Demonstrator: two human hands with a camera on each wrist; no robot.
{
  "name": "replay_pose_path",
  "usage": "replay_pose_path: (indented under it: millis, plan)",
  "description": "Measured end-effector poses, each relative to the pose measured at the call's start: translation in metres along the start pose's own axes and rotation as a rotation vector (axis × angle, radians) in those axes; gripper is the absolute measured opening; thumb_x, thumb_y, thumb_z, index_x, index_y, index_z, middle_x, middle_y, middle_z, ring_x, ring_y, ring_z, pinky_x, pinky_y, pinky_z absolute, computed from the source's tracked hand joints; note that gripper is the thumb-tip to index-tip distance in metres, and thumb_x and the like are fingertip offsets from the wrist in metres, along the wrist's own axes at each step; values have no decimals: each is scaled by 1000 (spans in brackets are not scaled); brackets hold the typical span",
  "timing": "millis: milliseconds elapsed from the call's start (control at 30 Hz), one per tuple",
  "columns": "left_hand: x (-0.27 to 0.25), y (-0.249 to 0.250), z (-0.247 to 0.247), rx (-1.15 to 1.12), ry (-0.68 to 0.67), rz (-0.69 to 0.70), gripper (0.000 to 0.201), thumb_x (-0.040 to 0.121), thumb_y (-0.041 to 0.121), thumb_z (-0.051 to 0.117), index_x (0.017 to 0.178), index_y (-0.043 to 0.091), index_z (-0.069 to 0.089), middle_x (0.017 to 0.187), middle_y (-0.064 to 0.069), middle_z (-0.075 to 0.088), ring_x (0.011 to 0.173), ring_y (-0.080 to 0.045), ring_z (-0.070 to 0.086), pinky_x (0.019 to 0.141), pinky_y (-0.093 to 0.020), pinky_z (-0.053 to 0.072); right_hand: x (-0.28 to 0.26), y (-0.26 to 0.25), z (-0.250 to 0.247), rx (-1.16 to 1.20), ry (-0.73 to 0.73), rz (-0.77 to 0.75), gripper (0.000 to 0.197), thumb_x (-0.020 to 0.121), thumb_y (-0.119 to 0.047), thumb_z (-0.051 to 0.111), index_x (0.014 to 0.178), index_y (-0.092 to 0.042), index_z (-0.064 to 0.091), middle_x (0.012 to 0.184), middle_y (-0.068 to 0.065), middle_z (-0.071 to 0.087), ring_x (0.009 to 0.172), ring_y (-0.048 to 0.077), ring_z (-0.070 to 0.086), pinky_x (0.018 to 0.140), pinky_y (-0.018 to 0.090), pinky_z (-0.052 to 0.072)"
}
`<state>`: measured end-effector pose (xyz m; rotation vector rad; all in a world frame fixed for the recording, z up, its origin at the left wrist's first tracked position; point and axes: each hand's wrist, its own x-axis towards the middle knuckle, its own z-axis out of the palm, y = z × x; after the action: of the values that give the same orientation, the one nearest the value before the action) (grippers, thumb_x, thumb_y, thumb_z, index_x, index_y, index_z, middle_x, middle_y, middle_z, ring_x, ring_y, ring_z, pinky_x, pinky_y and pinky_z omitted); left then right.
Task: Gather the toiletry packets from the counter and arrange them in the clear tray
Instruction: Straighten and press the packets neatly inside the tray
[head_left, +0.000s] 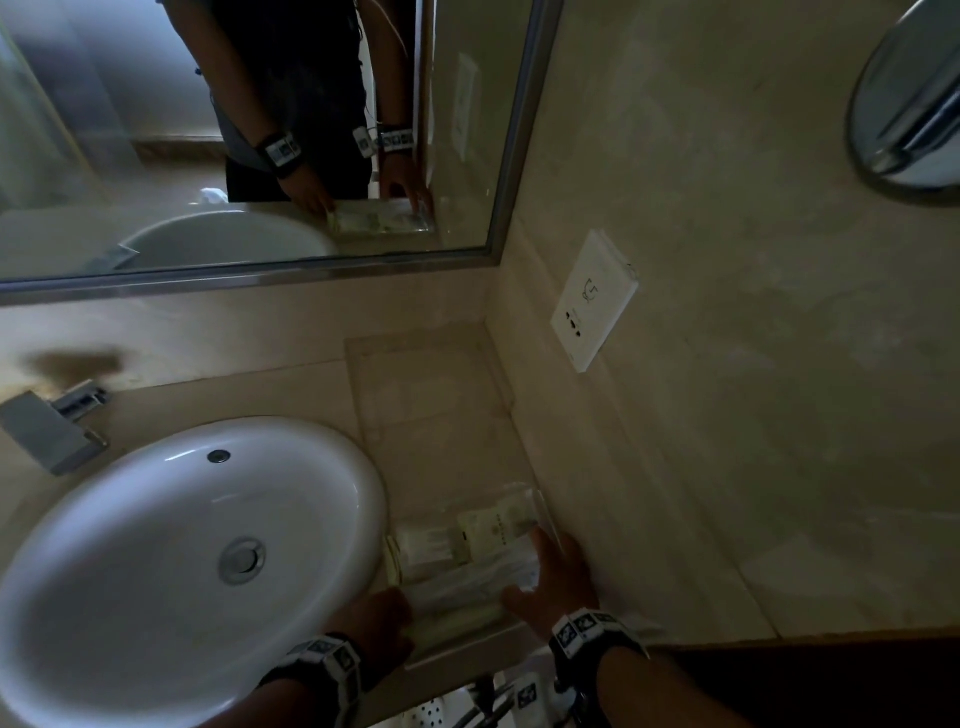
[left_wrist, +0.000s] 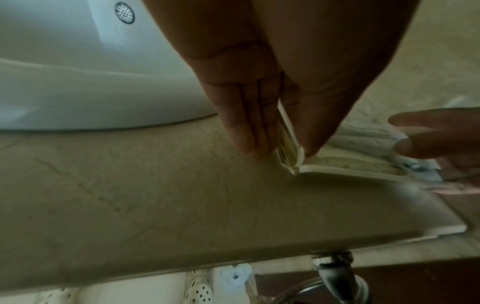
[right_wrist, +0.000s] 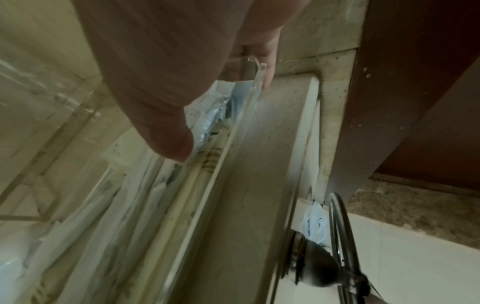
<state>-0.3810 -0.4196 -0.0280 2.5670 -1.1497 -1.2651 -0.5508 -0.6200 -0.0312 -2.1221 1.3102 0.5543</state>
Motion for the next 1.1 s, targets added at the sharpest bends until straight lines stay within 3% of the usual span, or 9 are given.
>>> replay_pose_path:
  millis: [100, 267, 433, 633, 800, 1100]
  plan:
    - [0, 0, 0, -4, 11, 5, 28, 77, 46, 62, 95, 40, 41, 106, 5, 55, 112, -20, 59, 92, -25, 47, 0, -2, -2, -3, -3, 7, 104, 73, -66, 62, 155, -43, 2, 164, 4, 0, 150, 32, 11, 117, 43, 30]
    - [1, -1, -4, -4, 34, 2, 31, 76, 47, 59, 105, 38, 51, 120, 1, 62, 112, -21, 60, 91, -26, 47, -1, -4, -4, 10, 2, 1, 103, 77, -65, 62, 156, -40, 1, 163, 7, -2, 149, 33, 10, 117, 43, 29]
    - [3, 1, -14, -8, 24, 2, 26, 77, 44, 59, 95, 40, 40, 117, 0, 63, 110, -22, 61, 89, -26, 47, 0, -8, -7, 10, 6, 0, 103, 76, -67, 59, 155, -43, -2, 164, 4, -4, 150, 33, 6, 118, 43, 27]
    - [9, -3, -28, -32, 52, -23, 26, 75, 42, 60, 94, 42, 42, 113, 2, 66, 106, -21, 63, 88, -26, 49, 7, -21, -17, 28, 33, -8, 102, 72, -67, 58, 154, -45, 1, 163, 5, -2, 149, 35, 8, 115, 44, 31]
    - [13, -2, -47, -59, 85, -55, 34, 78, 38, 60, 111, 33, 54, 113, -1, 65, 104, -23, 62, 86, -27, 49, 15, -34, -28, 44, 50, -36, 101, 74, -66, 59, 155, -44, 3, 164, 4, -3, 149, 34, 7, 114, 44, 33]
    - [27, -3, -68, -86, 99, -88, 39, 77, 40, 61, 115, 35, 53, 118, 0, 62, 106, -21, 60, 86, -28, 49, 36, -55, -50, 75, 47, -41, 99, 69, -65, 56, 154, -44, 9, 162, 4, 3, 148, 34, 11, 114, 46, 34]
